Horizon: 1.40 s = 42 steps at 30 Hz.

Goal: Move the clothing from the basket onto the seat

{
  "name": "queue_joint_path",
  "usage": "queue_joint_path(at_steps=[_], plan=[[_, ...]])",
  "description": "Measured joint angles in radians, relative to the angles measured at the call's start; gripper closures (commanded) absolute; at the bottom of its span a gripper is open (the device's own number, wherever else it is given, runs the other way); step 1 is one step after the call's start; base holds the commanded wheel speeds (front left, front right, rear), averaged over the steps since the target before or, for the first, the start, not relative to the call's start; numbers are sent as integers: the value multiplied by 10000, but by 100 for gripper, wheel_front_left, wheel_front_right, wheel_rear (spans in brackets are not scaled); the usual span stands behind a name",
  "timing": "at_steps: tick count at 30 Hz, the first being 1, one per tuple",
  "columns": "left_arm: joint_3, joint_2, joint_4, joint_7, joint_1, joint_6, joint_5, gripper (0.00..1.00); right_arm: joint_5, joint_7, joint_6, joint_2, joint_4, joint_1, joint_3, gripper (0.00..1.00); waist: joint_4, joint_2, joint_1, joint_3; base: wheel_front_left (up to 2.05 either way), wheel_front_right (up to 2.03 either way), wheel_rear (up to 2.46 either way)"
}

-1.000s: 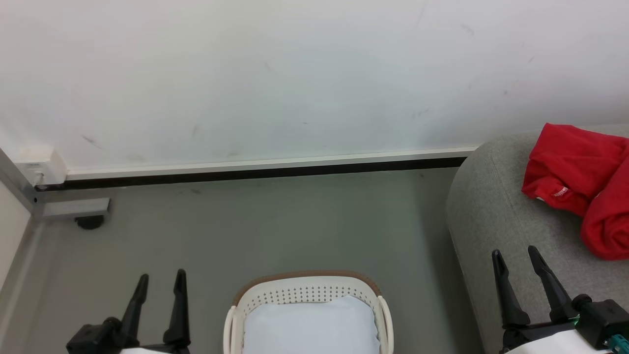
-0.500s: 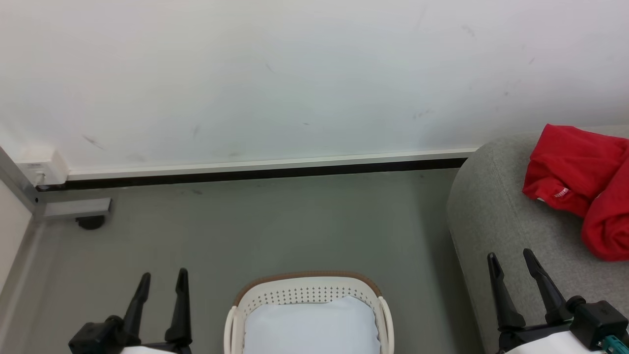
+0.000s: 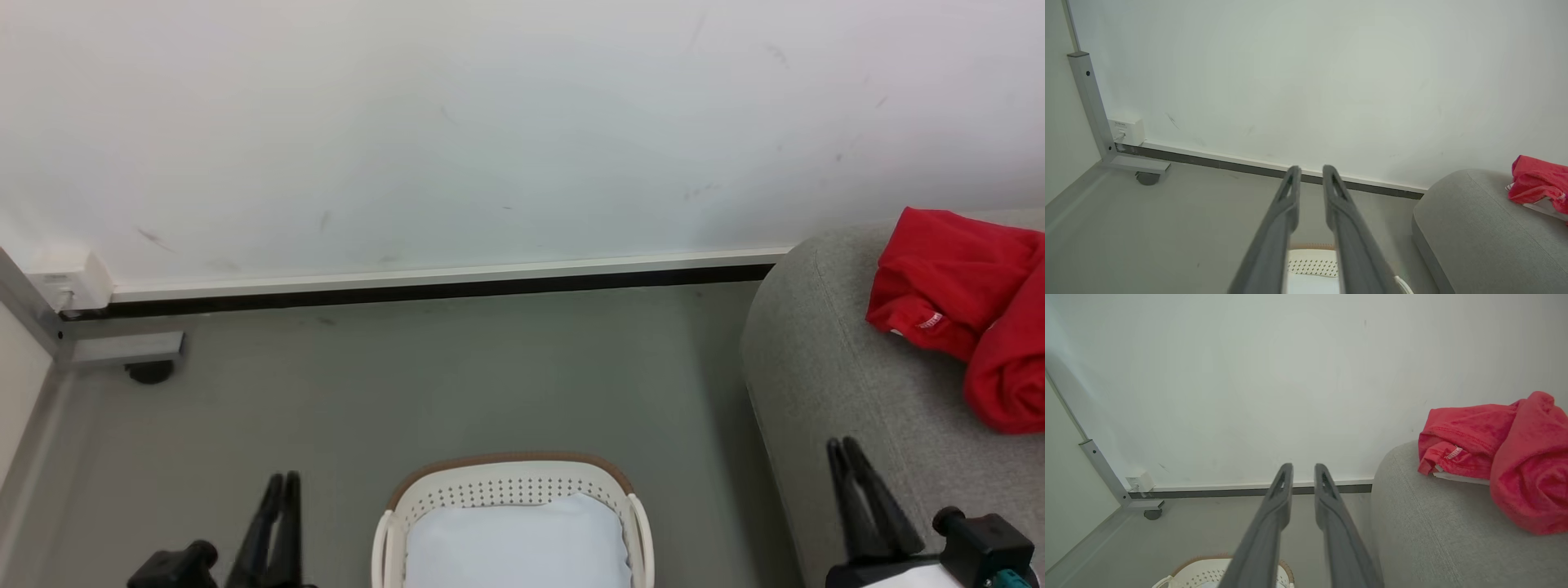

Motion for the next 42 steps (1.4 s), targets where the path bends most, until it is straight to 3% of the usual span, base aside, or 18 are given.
queue_joint_path(at_steps=[42], plan=[[353, -25, 125, 1779, -258, 0, -6311, 100, 5877, 1685, -2, 242, -19, 91, -1091, 100, 292, 0, 0, -16, 0, 0, 0]])
